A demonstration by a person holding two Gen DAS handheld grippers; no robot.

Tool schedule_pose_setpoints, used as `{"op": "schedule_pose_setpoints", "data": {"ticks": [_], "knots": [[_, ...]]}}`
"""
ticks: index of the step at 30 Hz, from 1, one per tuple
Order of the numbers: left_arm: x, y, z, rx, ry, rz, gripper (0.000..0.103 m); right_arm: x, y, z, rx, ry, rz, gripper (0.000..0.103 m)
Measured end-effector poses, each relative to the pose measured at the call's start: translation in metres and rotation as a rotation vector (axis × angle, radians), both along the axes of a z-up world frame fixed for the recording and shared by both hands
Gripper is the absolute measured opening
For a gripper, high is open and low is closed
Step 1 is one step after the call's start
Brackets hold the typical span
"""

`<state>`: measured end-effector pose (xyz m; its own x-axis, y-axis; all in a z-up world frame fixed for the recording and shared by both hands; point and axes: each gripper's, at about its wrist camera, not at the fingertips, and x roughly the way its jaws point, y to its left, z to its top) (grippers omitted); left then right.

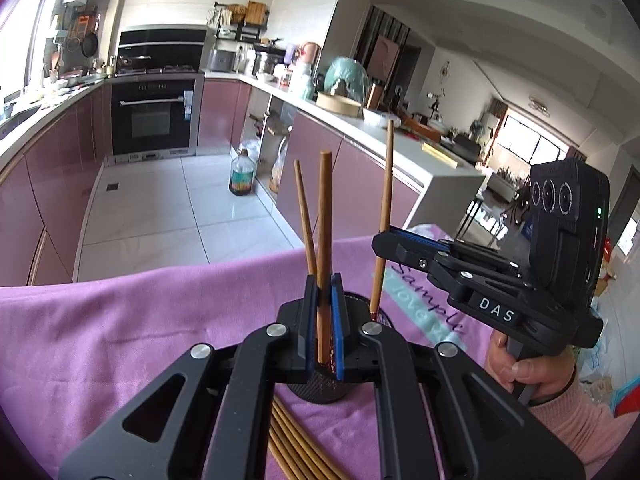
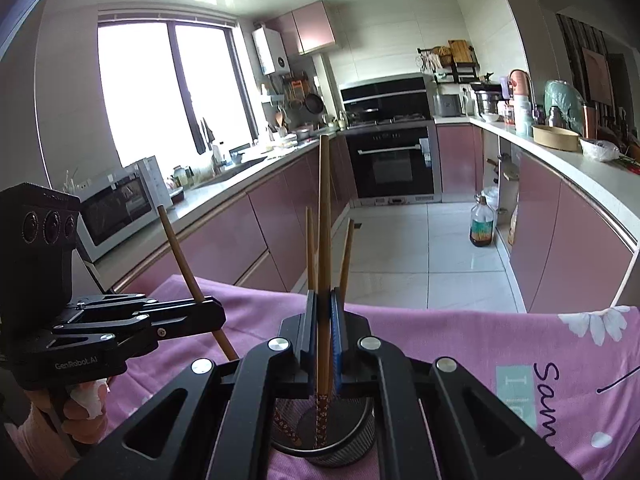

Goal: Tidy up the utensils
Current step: 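Raise the chopsticks upright and insert them into the mesh cup with both tools, then open both tools to release the chopsticks in the cup and withdraw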

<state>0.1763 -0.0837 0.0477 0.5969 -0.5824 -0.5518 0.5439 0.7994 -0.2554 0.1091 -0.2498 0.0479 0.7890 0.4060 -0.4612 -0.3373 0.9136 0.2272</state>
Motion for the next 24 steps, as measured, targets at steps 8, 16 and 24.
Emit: {"op": "schedule_pose_setpoints", "data": {"ticks": [8, 16, 24], "knots": [[0.018, -0.007, -0.004, 0.024, 0.055, -0.019, 0.007, 0.019, 0.002, -0.015, -0.027, 0.107, -0.002, 0.005], [0.035, -0.016, -0.009, 0.058, 0.066, 0.006, 0.008, 0.032, 0.004, -0.029, -0.032, 0.162, -0.012, 0.005], [0.043, -0.011, -0.018, 0.058, 0.082, 0.031, 0.008, 0.032, 0.001, -0.031, -0.019, 0.155, -0.023, 0.008]]}}
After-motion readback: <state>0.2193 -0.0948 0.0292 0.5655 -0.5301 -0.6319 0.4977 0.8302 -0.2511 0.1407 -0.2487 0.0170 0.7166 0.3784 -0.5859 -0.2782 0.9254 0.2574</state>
